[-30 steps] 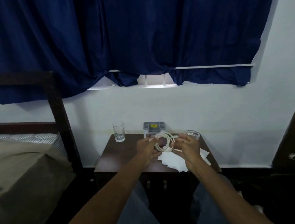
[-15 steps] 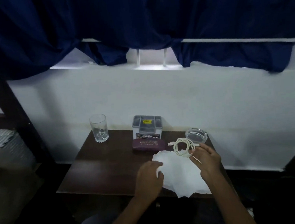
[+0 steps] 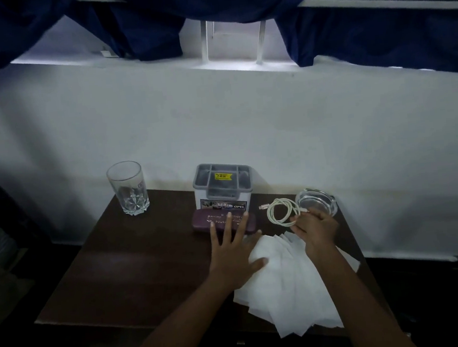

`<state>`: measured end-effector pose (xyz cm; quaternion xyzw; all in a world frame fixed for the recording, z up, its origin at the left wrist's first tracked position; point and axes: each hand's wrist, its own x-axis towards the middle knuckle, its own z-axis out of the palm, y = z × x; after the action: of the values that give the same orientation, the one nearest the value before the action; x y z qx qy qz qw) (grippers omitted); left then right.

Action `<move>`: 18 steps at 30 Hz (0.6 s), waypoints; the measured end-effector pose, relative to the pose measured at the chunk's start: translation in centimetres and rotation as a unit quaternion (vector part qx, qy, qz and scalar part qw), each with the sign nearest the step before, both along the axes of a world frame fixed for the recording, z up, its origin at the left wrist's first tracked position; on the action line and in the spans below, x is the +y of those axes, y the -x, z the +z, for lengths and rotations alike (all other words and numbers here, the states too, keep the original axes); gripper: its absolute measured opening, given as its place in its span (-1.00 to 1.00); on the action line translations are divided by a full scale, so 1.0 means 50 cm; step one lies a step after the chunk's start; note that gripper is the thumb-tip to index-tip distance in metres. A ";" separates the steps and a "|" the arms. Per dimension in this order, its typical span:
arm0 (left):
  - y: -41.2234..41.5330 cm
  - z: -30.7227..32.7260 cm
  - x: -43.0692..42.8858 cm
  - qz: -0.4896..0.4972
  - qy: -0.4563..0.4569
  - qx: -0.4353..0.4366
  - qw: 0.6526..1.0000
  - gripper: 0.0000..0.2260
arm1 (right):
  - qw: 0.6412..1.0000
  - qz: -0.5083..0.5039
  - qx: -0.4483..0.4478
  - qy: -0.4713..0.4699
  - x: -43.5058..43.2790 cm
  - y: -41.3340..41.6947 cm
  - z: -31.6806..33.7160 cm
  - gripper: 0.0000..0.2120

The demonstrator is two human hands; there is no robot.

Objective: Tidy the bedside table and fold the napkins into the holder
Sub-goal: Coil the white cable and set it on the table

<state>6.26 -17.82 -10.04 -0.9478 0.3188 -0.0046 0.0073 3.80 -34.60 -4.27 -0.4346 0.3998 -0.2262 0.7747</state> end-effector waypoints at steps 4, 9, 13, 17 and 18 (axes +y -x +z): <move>0.002 -0.021 0.024 0.006 0.023 -0.040 0.999 -0.48 | 0.999 0.027 0.022 0.010 0.011 -0.017 -0.019 -0.57; 0.017 -0.012 0.043 0.036 0.023 0.001 0.999 -0.47 | 0.993 0.071 0.067 0.059 0.026 -0.036 -0.043 -0.59; 0.023 0.015 0.041 0.064 0.062 0.015 0.996 -0.43 | 0.978 0.090 0.115 0.149 0.027 -0.039 -0.059 -0.74; 0.017 0.029 0.029 0.058 0.069 0.031 0.995 -0.21 | 0.897 0.153 0.172 0.378 0.027 -0.034 -0.067 -0.79; 0.017 0.031 0.029 0.062 0.074 0.031 0.995 -0.23 | 0.876 0.161 0.183 0.417 0.027 -0.030 -0.069 -0.79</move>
<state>5.39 -16.39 -8.49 -0.9633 0.2584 0.0018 -0.0724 5.32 -33.23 -7.73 -0.8091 0.3275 -0.1608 0.4606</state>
